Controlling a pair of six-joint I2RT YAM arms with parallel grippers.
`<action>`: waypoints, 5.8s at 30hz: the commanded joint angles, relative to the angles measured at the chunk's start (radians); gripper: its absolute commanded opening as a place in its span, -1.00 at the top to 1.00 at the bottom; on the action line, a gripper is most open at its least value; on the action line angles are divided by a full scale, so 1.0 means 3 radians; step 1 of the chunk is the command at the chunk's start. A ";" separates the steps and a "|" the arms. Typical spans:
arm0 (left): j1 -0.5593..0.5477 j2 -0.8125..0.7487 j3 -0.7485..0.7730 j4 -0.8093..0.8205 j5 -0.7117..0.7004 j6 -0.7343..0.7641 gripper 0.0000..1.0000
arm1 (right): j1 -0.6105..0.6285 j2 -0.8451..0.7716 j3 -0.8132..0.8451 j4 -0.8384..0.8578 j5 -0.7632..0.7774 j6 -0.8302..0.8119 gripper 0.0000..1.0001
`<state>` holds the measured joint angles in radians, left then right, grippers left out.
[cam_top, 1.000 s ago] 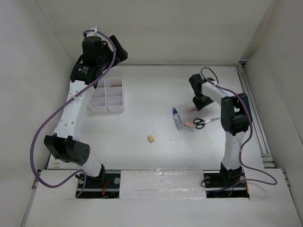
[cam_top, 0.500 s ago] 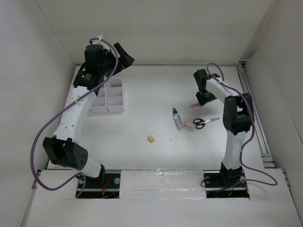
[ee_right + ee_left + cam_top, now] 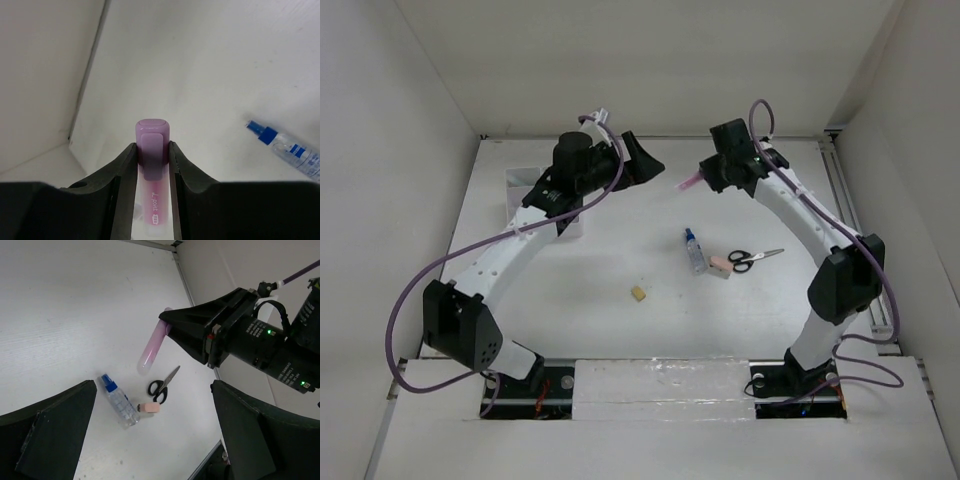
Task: Sort the stationery into containers
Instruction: Pick up the pen from the center of the board, then place the pen in the storage box.
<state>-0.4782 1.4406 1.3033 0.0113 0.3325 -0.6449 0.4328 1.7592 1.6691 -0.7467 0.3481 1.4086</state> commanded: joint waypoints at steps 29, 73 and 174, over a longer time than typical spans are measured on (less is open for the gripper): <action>-0.0191 -0.0384 -0.1368 0.2241 0.0431 0.0129 -0.97 | 0.0101 -0.1364 -0.2086 0.1921 -0.0726 0.2314 1.00; -0.1085 -0.0236 -0.2043 0.4002 -0.2121 0.0416 -0.60 | 0.0378 -0.1303 -0.2506 0.3281 -0.1503 0.2709 1.00; 0.1814 0.0909 0.0508 -0.0769 -0.2018 -0.0310 1.00 | -0.1299 -0.2648 -0.3871 0.2975 -0.2219 -0.0185 -0.17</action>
<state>0.0650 1.7145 1.4605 -0.2523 -0.2630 -0.7242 0.0574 0.9806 0.5186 0.0875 -0.2966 1.3724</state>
